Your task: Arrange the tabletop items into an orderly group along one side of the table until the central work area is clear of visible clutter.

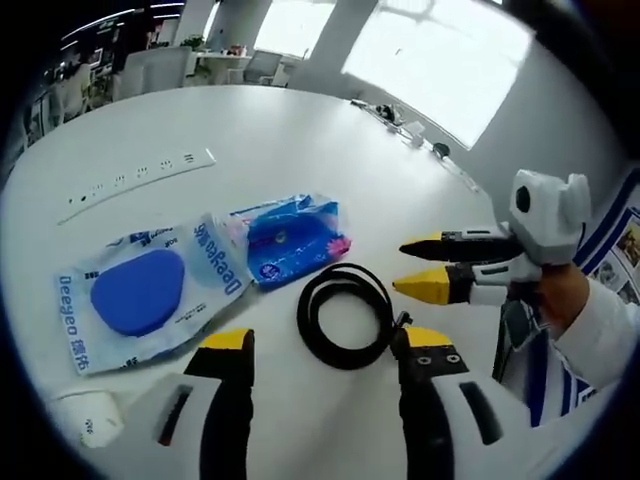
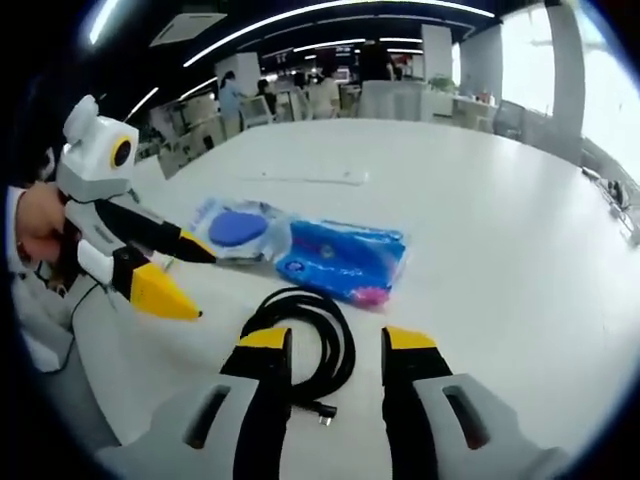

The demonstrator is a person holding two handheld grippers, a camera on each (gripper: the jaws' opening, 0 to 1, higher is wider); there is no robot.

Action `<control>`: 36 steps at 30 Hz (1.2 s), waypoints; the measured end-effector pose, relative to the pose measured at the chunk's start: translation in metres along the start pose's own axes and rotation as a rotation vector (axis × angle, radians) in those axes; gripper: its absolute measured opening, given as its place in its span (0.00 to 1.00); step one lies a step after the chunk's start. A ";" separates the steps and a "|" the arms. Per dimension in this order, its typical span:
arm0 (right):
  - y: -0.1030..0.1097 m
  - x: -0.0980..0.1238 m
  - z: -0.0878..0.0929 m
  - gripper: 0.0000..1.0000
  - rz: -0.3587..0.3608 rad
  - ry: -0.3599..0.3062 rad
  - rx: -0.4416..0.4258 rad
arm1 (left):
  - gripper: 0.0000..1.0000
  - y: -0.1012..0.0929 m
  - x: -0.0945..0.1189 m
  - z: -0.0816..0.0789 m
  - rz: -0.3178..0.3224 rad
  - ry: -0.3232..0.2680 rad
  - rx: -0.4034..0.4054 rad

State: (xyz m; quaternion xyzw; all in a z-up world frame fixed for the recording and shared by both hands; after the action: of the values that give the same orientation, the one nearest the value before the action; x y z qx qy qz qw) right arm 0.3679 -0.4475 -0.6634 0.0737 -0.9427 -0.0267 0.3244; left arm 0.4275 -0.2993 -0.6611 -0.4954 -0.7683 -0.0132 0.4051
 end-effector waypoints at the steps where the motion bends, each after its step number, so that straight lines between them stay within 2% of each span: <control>1: 0.001 0.002 -0.002 0.37 -0.002 -0.006 -0.003 | 0.61 0.000 0.002 -0.001 -0.002 -0.005 -0.005; 10: 0.012 0.018 -0.016 0.47 -0.029 -0.039 0.015 | 0.68 -0.005 0.027 -0.006 0.024 -0.052 -0.024; 15: 0.021 0.027 -0.022 0.53 -0.062 -0.068 -0.015 | 0.68 -0.009 0.044 -0.010 0.050 -0.093 -0.038; 22: 0.034 0.036 -0.030 0.62 -0.087 -0.084 0.006 | 0.73 -0.009 0.068 -0.013 0.057 -0.135 -0.058; 30: 0.048 0.049 -0.045 0.65 -0.115 -0.116 0.023 | 0.74 -0.003 0.099 -0.011 0.053 -0.177 -0.063; 36: 0.059 0.058 -0.049 0.65 -0.126 -0.124 0.039 | 0.77 0.000 0.126 -0.008 0.044 -0.219 -0.062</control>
State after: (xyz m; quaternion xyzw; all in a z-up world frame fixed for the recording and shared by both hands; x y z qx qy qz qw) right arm 0.3459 -0.3979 -0.5834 0.1373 -0.9548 -0.0330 0.2614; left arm 0.4094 -0.2081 -0.5753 -0.5228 -0.7961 0.0262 0.3037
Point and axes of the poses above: the point that each gripper's makers call its tool centre point, and the gripper's own axes: x roughly backward along the fingers, y roughly to its left, z roughly out of its underside, the point moved 5 cm from there along x, roughly backward along the fingers, and after that the axes turned 3 degrees about -y, right-handed, at the moved point
